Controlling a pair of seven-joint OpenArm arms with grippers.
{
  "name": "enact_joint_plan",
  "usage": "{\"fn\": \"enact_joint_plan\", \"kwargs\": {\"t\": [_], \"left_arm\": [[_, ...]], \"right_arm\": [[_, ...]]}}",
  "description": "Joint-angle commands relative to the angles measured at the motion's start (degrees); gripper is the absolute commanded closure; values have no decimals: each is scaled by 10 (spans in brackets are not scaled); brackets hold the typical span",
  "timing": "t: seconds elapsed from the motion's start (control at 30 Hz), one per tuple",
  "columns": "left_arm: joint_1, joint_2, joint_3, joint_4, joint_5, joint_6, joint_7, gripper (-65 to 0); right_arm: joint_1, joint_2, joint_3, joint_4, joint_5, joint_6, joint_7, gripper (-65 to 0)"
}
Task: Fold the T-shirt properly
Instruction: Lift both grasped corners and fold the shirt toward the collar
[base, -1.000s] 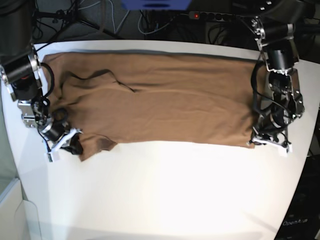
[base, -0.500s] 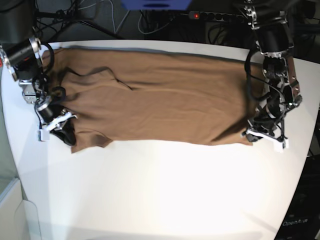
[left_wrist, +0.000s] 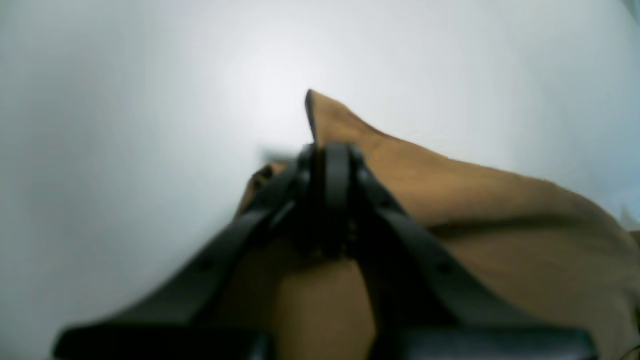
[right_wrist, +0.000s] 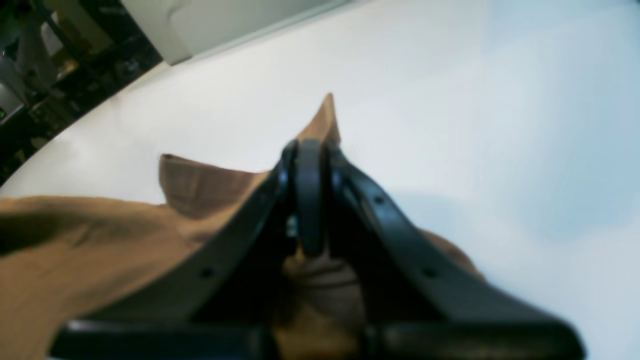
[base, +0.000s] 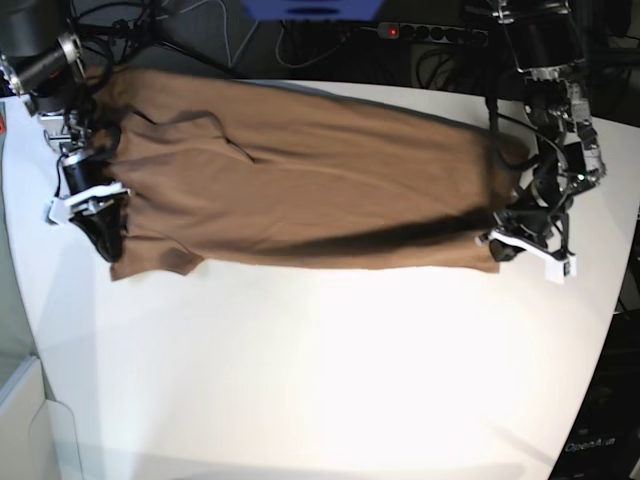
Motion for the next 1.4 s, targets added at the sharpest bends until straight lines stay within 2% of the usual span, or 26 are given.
{"fn": "enact_joint_plan", "kwargs": {"t": [0.0,0.07,0.13,0.33,0.73,0.87,1.0,1.07,1.27,1.37], "left_arm": [[-6,-6,-3,8,-7,-4,-13,-32],[-2,-6,-3,7,-7,-4,-13,-32],[5,-5,-3,10,-7,-4,-14,-32],[6,-5,-3,10,-7,-4,-14,-32],[17,-5,-3,7,-7,-4,-14,-32],[17,-6,-3,6,-7,-4,-14,-32],[17,-6,-3,6,-7,-4,-14,-32],[17,-6,-3,5,-7,-4,-14,-32],[17,-7,-3,5,-7,-4,-14,-32],[17,-7,-3,5,-7,-4,-13,-32]], "right_arm": [[-5,10,1,-2,-7,-16,-2,-10],[-12,13,4,-2,-7,-47,1,-23],[-13,19,0,-2,-8,-60,1,-35],[2,23,0,0,-8,-59,-28,-29],[30,27,-1,1,-9,-59,-28,-35],[48,26,-1,2,-9,-59,-63,-33],[61,26,-1,32,-9,-59,-152,-29],[61,30,1,80,-9,-59,-222,-29],[56,75,11,273,-6,-62,-457,-28],[26,84,55,372,-8,-79,-537,-30]]}}
